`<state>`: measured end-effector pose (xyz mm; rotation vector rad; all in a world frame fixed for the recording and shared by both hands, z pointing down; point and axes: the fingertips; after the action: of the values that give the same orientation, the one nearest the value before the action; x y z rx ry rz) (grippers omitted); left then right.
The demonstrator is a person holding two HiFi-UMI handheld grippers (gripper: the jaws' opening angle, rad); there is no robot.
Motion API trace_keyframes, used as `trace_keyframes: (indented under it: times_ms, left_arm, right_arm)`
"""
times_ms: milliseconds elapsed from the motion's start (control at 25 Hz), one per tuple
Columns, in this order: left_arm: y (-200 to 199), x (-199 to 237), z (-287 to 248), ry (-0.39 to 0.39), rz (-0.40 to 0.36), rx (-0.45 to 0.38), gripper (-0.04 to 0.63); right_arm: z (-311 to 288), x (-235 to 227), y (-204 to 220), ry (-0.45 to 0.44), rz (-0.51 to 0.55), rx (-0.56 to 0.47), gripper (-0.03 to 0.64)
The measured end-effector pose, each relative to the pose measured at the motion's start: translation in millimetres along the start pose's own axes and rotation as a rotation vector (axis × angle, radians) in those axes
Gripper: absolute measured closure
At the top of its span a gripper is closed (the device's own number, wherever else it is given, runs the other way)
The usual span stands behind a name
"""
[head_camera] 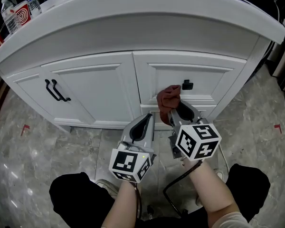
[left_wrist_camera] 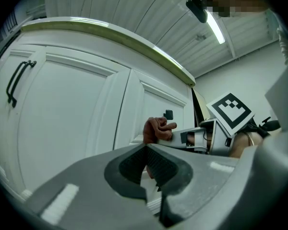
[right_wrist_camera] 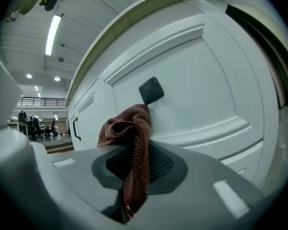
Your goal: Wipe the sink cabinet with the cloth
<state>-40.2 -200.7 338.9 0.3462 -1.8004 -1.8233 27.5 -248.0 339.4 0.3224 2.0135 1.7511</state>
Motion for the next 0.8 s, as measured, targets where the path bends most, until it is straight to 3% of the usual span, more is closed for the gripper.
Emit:
trace_keyframes:
  times_ms: [800]
  left_arm:
    - [23, -65, -39, 0.113, 0.003, 0.045, 0.595]
  right_arm:
    - [88, -134, -10, 0.308, -0.022, -0.008, 0.529]
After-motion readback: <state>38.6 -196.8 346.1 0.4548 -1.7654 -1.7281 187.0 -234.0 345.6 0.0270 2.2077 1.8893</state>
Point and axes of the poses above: the fingertips, and each gripper's own axes: z backward along the fingers, x to its left, y out of its underside, and after that the axes turned 5 degrees about z, right-handed
